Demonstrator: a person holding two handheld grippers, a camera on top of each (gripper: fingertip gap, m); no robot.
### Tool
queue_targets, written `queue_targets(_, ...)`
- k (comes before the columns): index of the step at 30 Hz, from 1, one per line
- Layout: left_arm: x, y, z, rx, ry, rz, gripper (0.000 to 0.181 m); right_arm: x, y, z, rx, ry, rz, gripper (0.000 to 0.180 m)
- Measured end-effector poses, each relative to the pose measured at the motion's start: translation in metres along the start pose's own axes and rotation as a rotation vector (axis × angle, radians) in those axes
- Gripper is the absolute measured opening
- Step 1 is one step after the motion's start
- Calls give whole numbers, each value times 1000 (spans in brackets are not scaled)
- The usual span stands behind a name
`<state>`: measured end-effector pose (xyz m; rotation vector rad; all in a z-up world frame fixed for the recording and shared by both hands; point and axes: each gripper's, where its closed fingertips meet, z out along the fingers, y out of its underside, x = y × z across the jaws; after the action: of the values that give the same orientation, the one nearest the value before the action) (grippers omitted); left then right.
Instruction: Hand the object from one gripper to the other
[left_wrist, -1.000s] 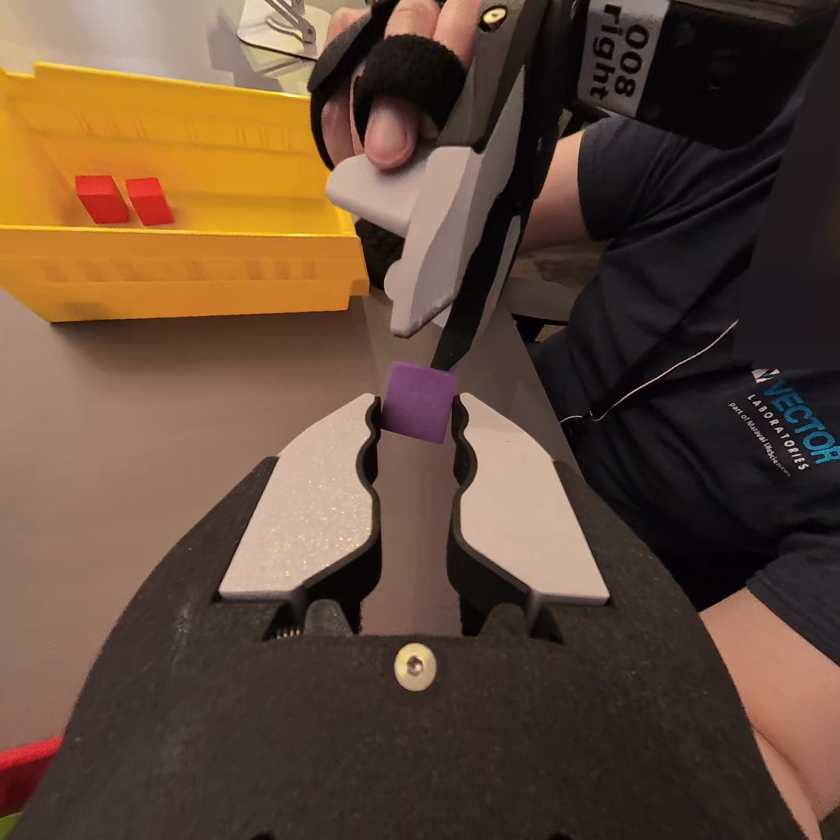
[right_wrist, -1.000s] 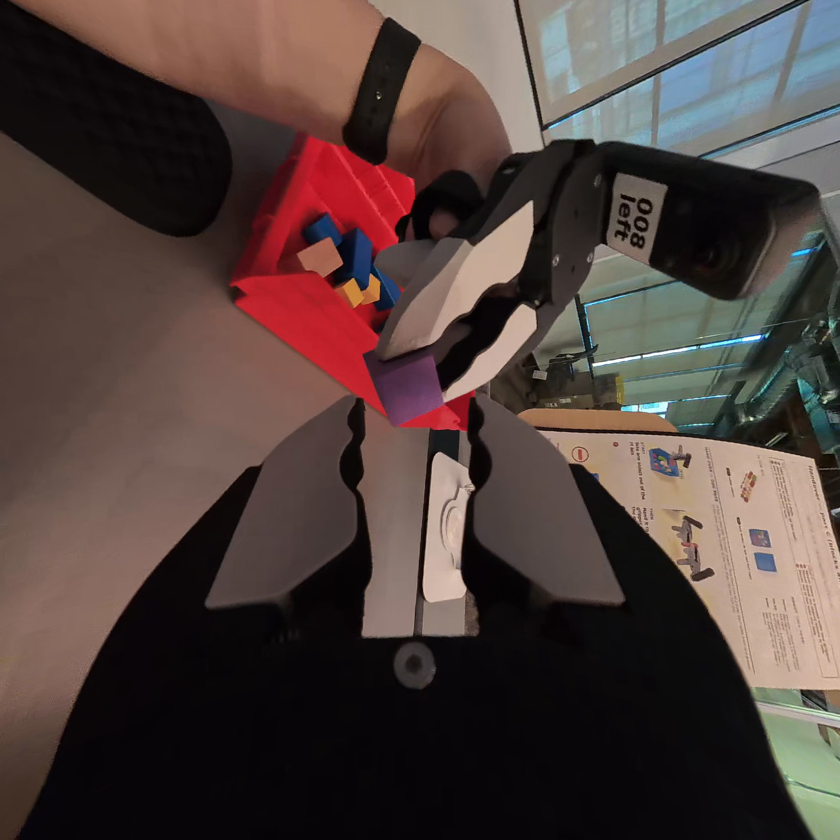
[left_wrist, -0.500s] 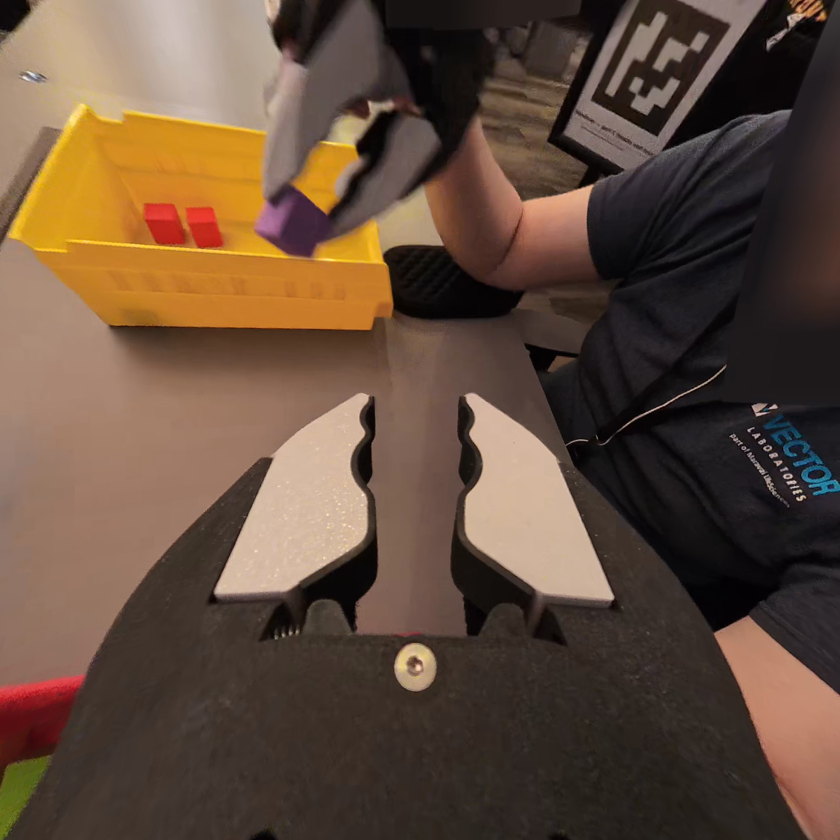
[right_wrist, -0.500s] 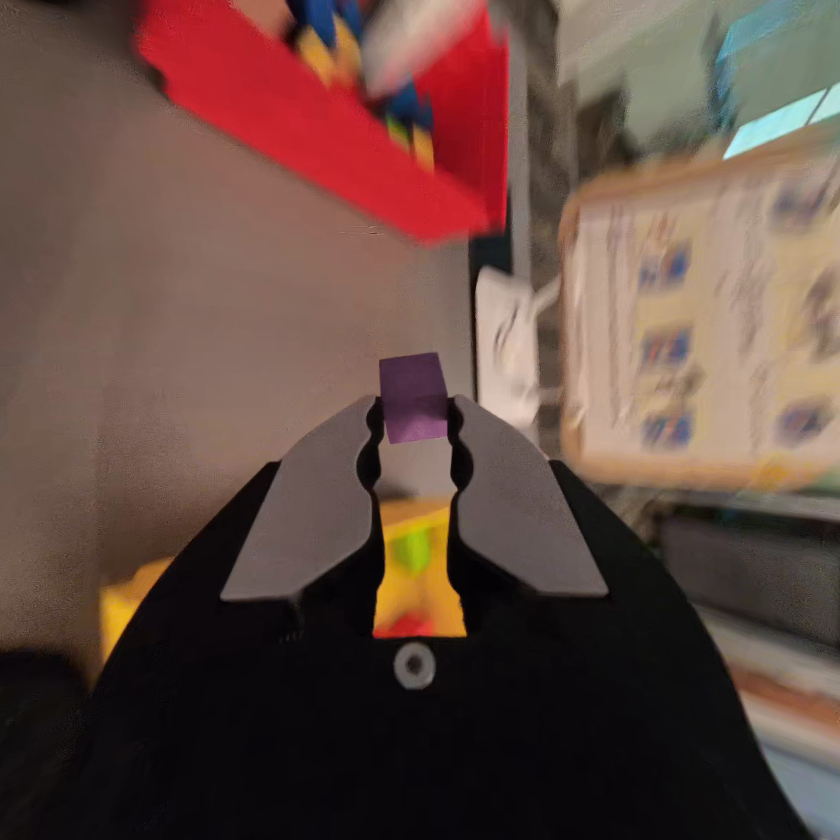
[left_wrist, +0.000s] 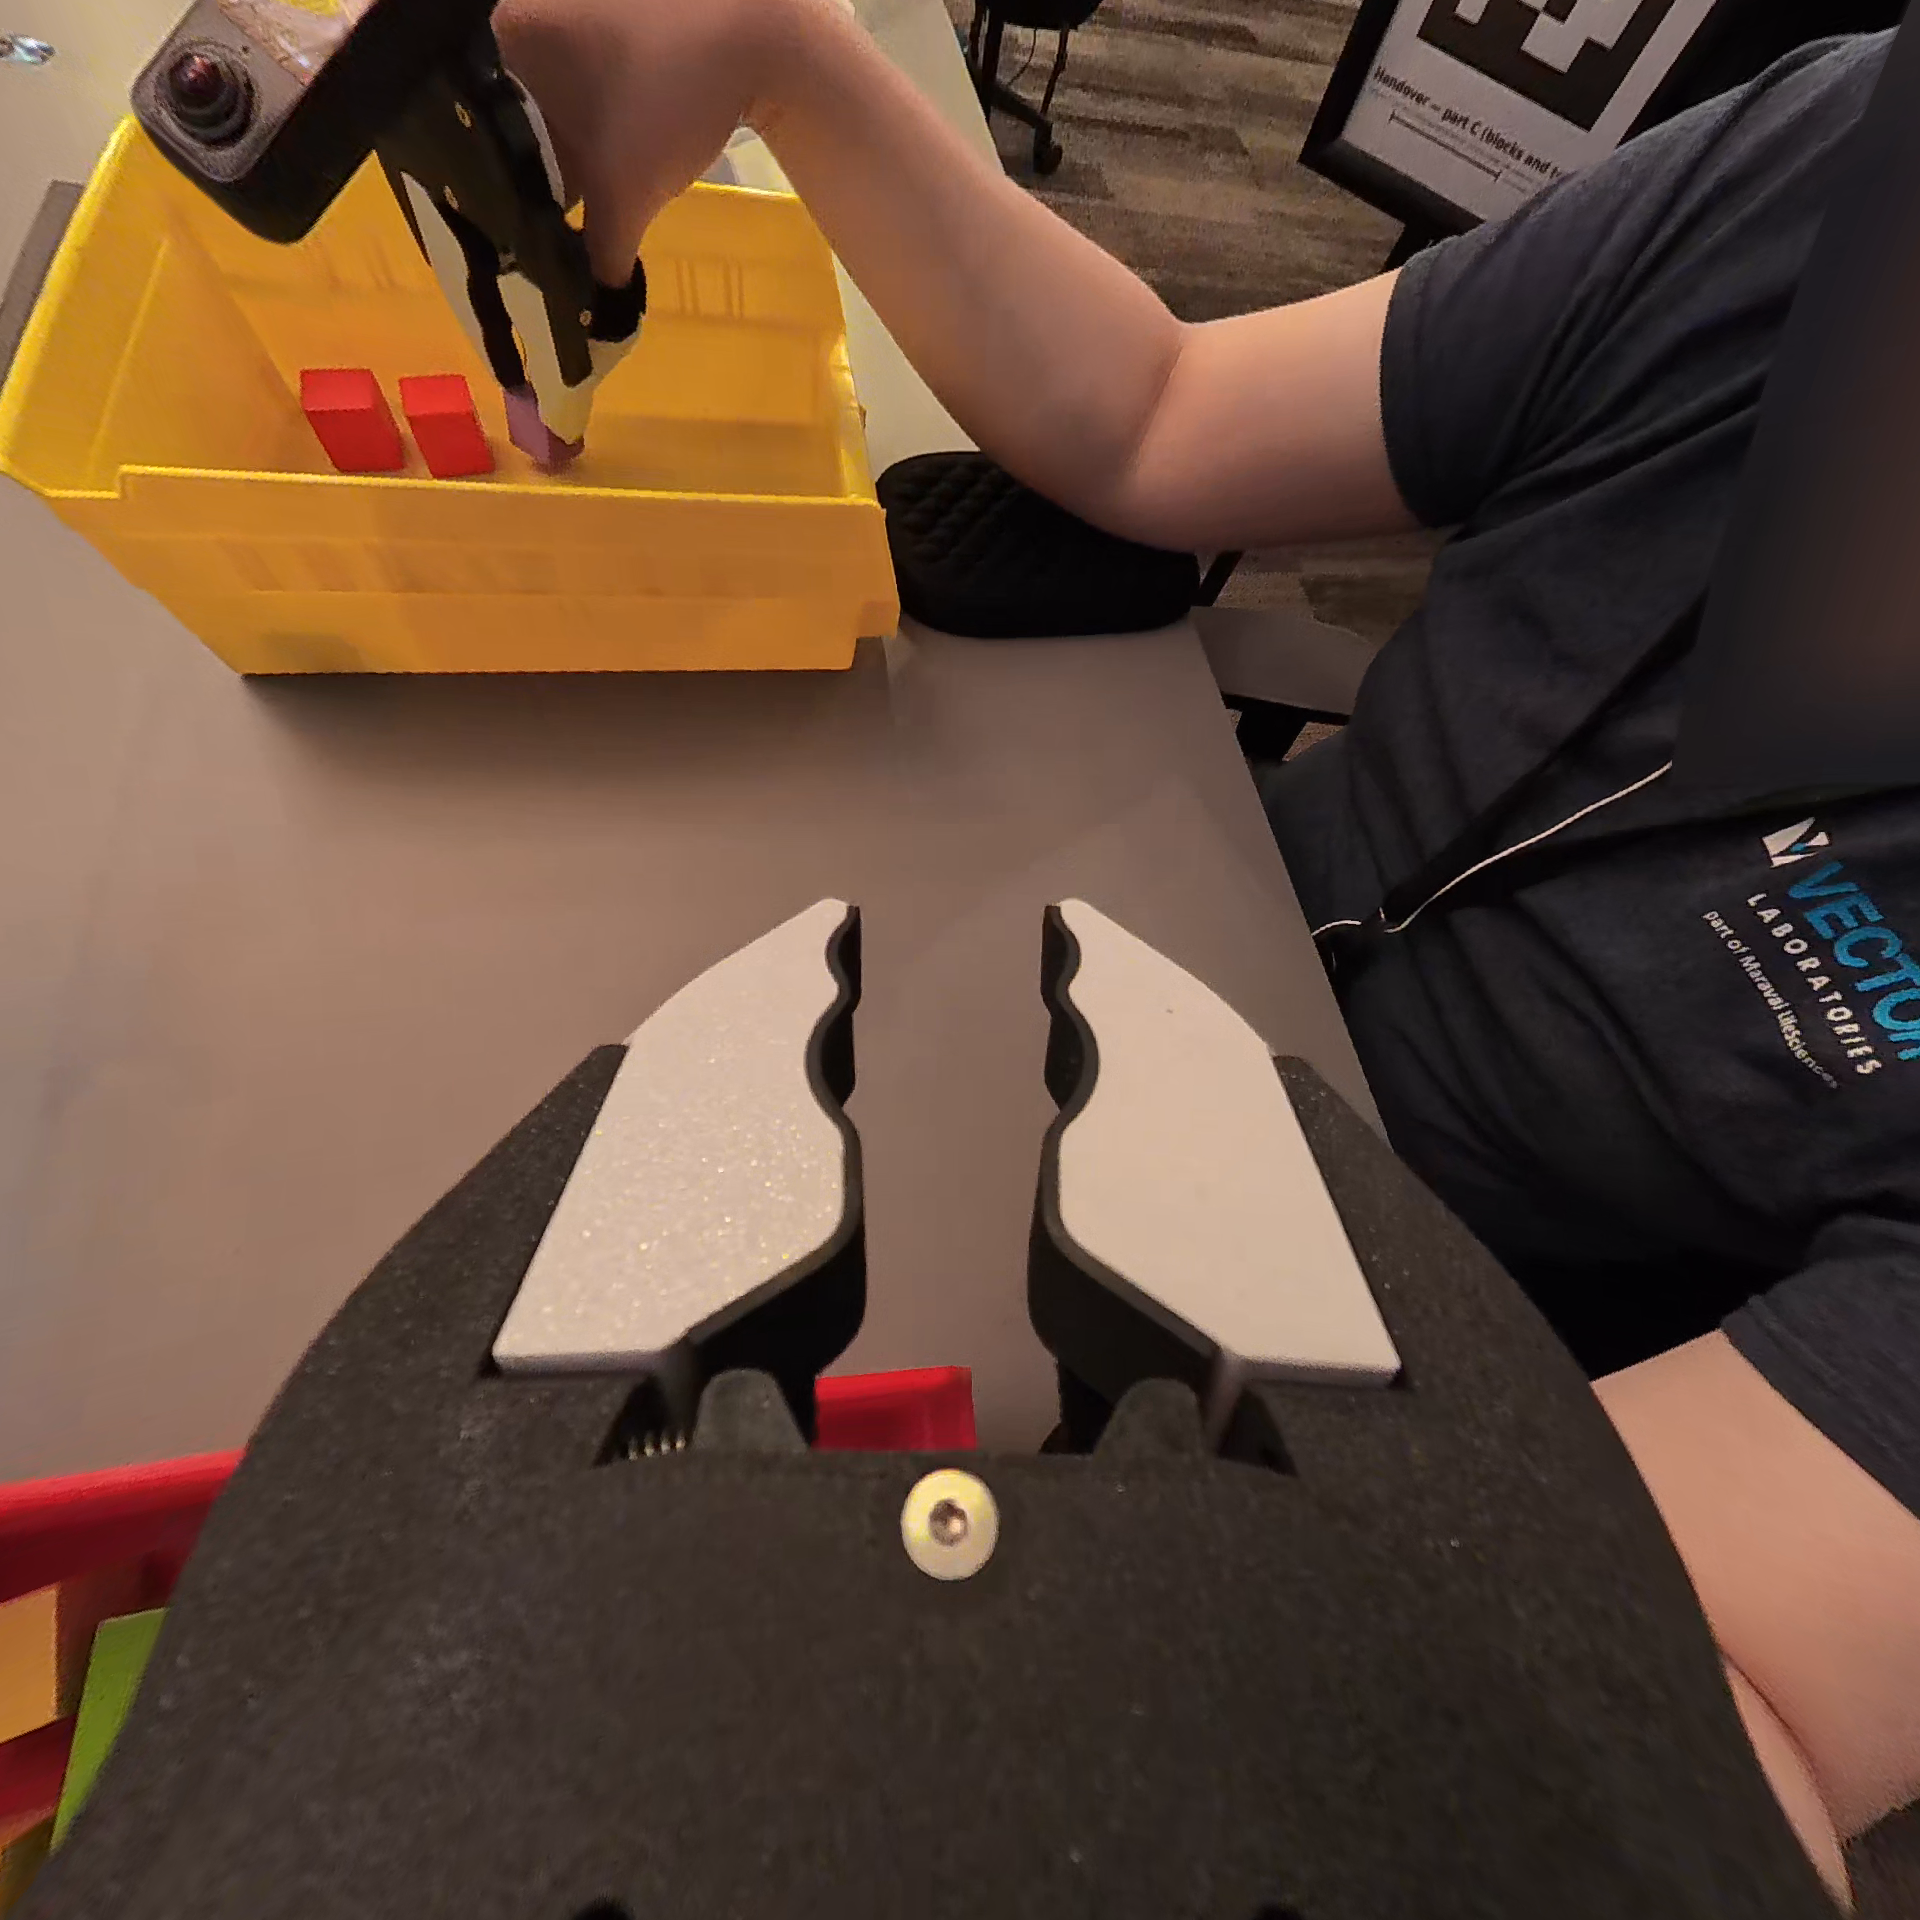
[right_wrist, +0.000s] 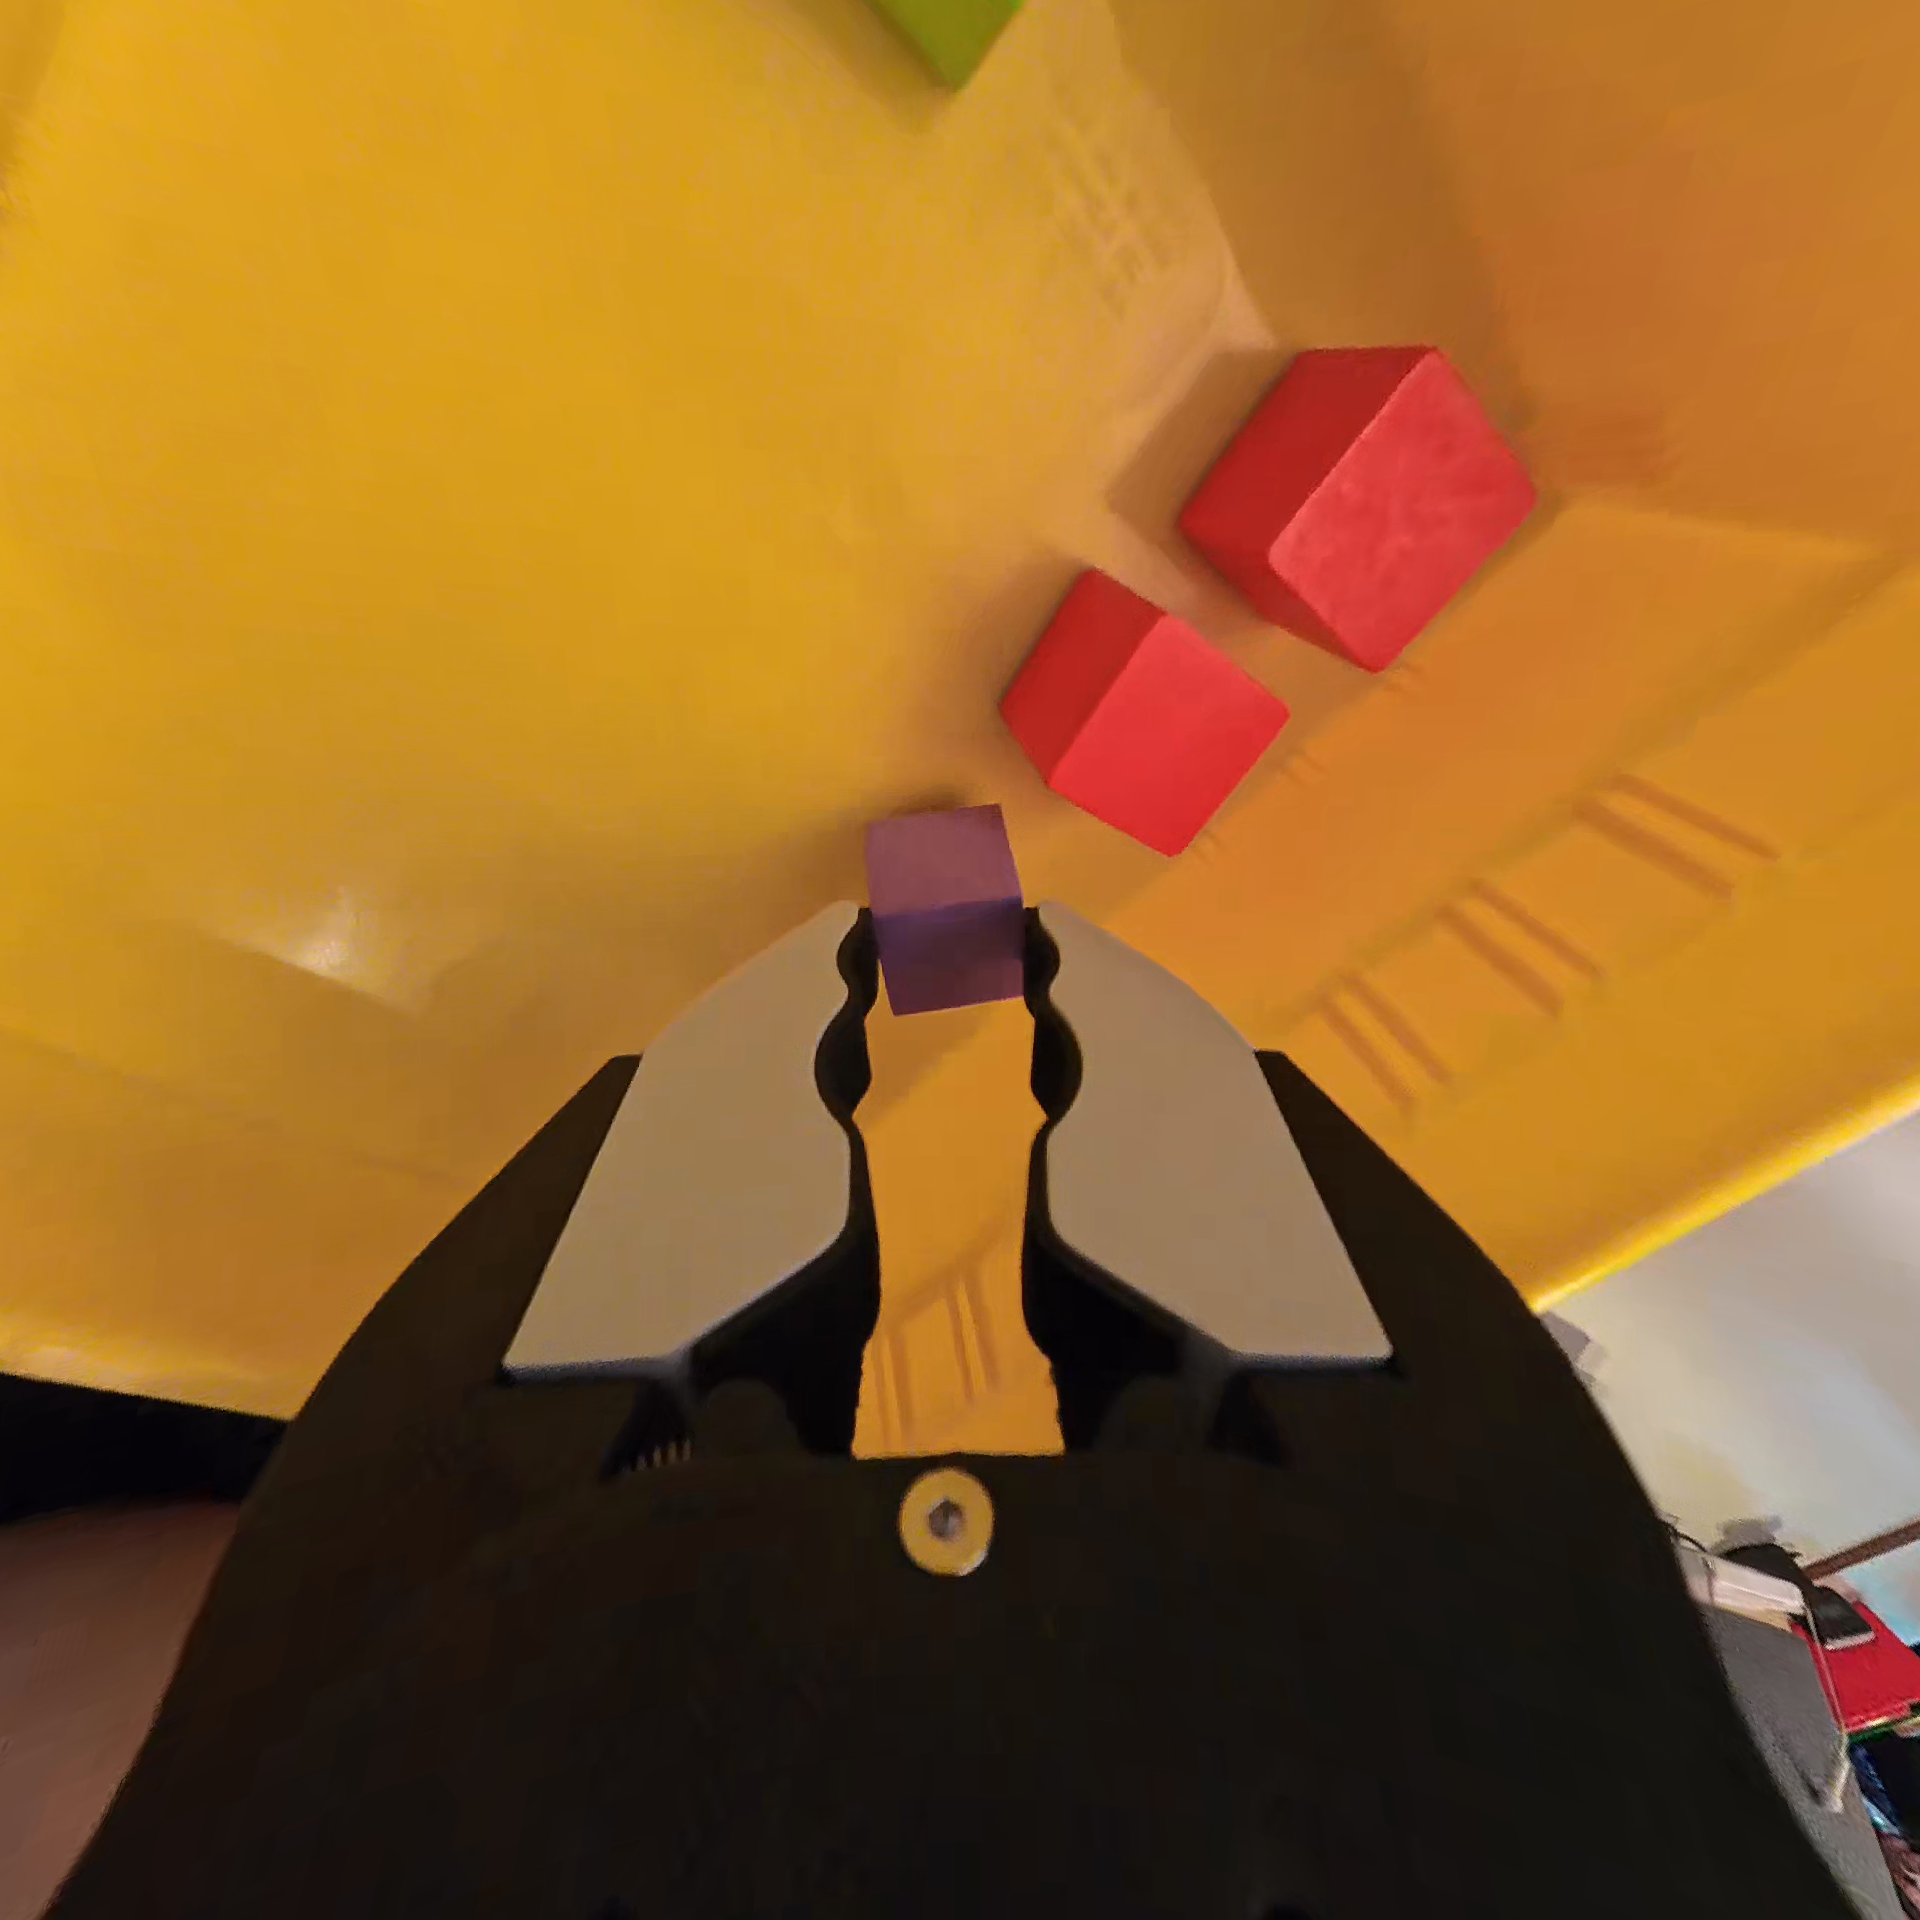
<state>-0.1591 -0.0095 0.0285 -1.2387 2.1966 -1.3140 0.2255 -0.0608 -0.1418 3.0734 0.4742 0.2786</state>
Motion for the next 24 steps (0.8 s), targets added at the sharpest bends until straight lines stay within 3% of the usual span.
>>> queue_targets(10,0,6,7,-43,11,-6,32,9,-2,8,-12,16,45,28)
queue_targets(17,-9,13,-4,-56,-48,-39,35,7,-6,-5,53,9,40,42)
queue_targets(19,-21,23,-18,-82,-149,-65,36,6,-7,-18,95,17,39,42)
queue_targets(24,-69,95,-71,-307,-525,-240,39,5,-7,-59,216,82,41,42)
